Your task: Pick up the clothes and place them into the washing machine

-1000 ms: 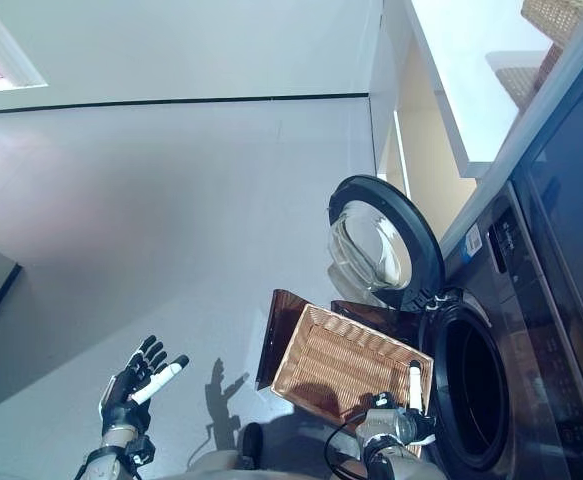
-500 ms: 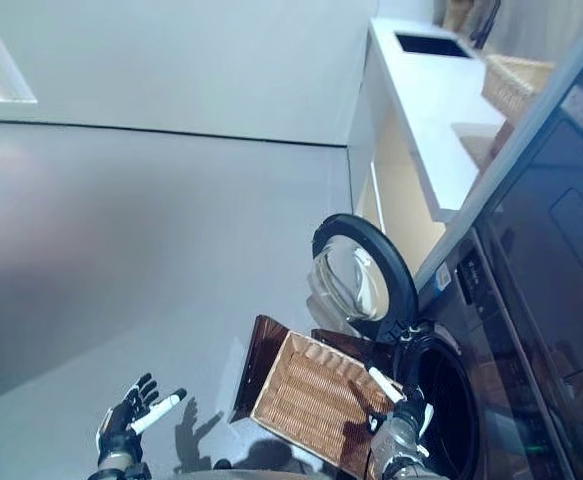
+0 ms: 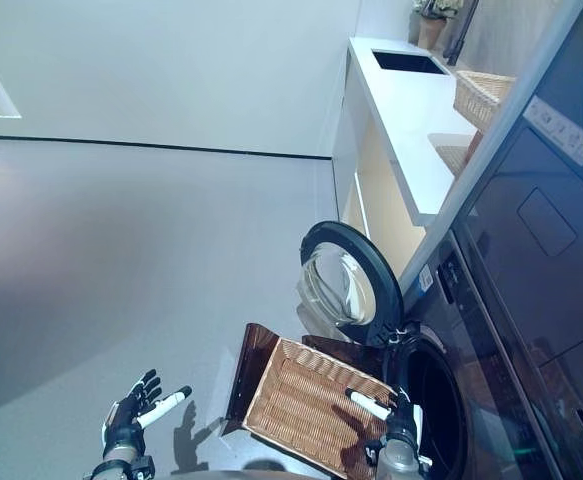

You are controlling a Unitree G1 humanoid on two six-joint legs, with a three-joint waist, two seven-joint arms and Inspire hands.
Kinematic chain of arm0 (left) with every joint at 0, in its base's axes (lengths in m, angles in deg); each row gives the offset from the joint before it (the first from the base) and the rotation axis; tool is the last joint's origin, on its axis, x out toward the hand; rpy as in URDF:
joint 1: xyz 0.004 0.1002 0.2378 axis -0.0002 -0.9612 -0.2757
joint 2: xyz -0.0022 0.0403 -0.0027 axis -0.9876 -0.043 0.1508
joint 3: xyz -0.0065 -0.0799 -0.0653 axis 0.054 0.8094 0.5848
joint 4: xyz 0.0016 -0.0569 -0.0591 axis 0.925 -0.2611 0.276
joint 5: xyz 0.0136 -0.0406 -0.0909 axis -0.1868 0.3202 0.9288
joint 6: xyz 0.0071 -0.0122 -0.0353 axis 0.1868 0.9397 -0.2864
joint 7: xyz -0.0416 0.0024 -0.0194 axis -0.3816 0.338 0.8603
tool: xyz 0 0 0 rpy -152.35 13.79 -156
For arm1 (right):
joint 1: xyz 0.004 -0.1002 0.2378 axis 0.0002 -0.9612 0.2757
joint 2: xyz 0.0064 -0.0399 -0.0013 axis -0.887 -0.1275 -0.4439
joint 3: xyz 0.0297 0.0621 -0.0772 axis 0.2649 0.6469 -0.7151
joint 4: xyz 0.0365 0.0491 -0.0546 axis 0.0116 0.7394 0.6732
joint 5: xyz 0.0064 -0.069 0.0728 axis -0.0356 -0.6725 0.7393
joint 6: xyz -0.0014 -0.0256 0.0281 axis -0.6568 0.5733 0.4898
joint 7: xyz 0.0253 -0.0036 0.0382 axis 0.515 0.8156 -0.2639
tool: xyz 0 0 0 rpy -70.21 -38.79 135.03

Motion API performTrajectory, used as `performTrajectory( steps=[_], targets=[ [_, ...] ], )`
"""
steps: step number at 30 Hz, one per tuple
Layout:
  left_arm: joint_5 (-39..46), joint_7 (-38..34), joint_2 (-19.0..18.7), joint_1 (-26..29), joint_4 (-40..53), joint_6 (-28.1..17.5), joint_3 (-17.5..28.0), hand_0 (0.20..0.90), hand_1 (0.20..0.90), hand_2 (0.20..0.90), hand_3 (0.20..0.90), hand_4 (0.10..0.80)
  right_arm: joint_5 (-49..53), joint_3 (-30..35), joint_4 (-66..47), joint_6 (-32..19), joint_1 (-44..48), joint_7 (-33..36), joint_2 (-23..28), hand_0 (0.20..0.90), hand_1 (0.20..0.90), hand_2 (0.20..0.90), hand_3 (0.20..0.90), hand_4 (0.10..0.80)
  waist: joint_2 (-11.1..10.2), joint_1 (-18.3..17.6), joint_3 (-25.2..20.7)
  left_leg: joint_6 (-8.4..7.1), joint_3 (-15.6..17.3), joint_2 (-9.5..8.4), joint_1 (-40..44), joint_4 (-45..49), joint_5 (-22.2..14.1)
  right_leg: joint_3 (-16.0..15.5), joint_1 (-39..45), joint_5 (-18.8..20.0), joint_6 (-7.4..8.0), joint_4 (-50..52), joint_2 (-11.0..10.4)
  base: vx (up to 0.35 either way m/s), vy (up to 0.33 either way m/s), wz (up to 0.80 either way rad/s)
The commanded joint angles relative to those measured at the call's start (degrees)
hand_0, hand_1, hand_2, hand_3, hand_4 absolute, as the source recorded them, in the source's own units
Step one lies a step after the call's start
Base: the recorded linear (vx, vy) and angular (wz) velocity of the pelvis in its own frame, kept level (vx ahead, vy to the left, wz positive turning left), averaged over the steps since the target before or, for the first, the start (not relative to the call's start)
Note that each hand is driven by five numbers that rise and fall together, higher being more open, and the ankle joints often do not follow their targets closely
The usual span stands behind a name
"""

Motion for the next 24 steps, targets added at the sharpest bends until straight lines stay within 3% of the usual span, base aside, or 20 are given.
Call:
performTrajectory(
  steps=[1,24],
  targets=[
    [-3.3,-0.7,-1.3,3.6,-0.1,-4.4,0.1,0.900,0.900,0.900,0.900,0.800,-3.8,-1.3,-4.1,-2.7,1.0,0.3,3.8,0.900,0.900,0.900,0.900,0.800,1.1,-0.4,-2.0,-1.88,-2.7,2.56,-3.7,-0.4,2.2,-2.3,0.1,1.1,1.92,4.3,-1.9,0.000,0.000,0.00],
    [-1.8,-2.1,0.0,4.1,-4.6,-4.0,-0.1,0.900,0.900,0.900,0.900,0.800,-1.2,-0.5,-2.7,-3.1,-1.7,0.6,0.1,0.900,0.900,0.900,0.900,0.800,1.3,-2.5,-2.5,-1.68,-0.9,3.46,-0.6,-0.4,1.5,-0.1,0.7,0.3,1.33,4.0,-0.7,0.005,-0.001,-0.03]
  ],
)
